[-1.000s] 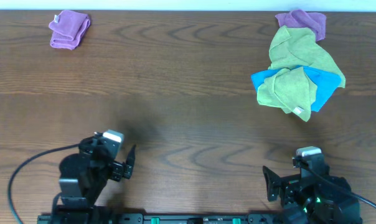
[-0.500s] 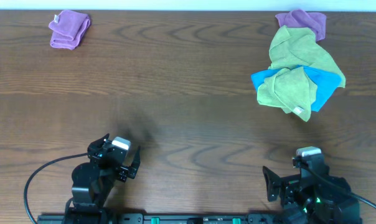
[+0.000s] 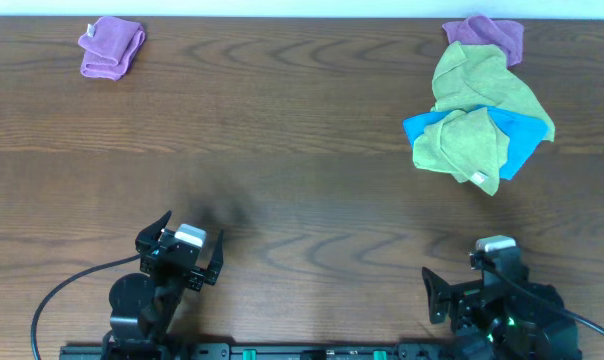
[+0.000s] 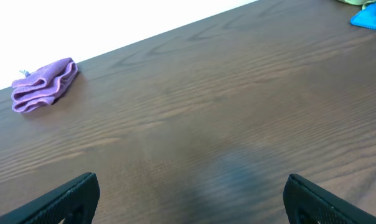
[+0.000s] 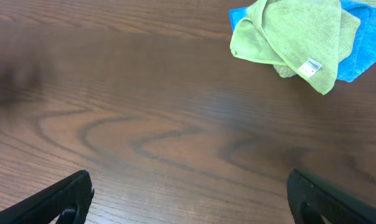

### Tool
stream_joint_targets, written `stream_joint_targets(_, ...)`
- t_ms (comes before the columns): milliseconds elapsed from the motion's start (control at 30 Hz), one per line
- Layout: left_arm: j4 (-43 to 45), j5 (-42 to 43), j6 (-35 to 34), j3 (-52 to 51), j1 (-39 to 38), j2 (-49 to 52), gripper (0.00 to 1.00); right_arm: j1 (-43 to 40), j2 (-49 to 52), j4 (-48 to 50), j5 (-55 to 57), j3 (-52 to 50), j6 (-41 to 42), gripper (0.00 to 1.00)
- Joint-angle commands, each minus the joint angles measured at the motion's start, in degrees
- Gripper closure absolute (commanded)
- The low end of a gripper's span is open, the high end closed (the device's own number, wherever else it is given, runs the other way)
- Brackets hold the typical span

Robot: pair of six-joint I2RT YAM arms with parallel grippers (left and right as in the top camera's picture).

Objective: Fold the cloth

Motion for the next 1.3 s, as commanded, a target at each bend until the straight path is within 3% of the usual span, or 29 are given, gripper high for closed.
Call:
stream_joint_targets(0, -0.2, -0.2, 0.4, -1.2, -0.2, -0.4, 0.05, 0.6, -0.3, -0.1, -0.2, 0.0, 0.9, 0.01)
stream_joint_targets(500, -0.2, -0.2, 0.4, -1.2, -0.2, -0.4, 0.05, 0.4, -0.7, 0.0, -0.2, 0.0, 0.9, 0.01)
stream_joint_targets(700, -0.2, -0.2, 0.4, -1.2, -0.2, -0.4, 0.05, -10.0, -5.6, 1.8, 6.4, -1.2, -2.5, 0.01)
stream_joint_targets(900, -0.2, -0.2, 0.4, -1.2, -0.2, -0.4, 0.04, -12.7, -12.5, 10.3, 6.4, -9.8, -11.5, 0.01)
stream_joint_targets(1033, -0.2, -0.2, 0.4, -1.2, -0.2, -0.4, 0.05, -12.8, -17.3, 13.6, 6.4, -17.4, -12.1, 0.01)
stream_joint_targets(1267, -0.2, -0.2, 0.4, -1.2, -0.2, -0.4, 0.05, -12.8, -17.2, 14.5, 6.1, -26.9, -11.8, 0.01)
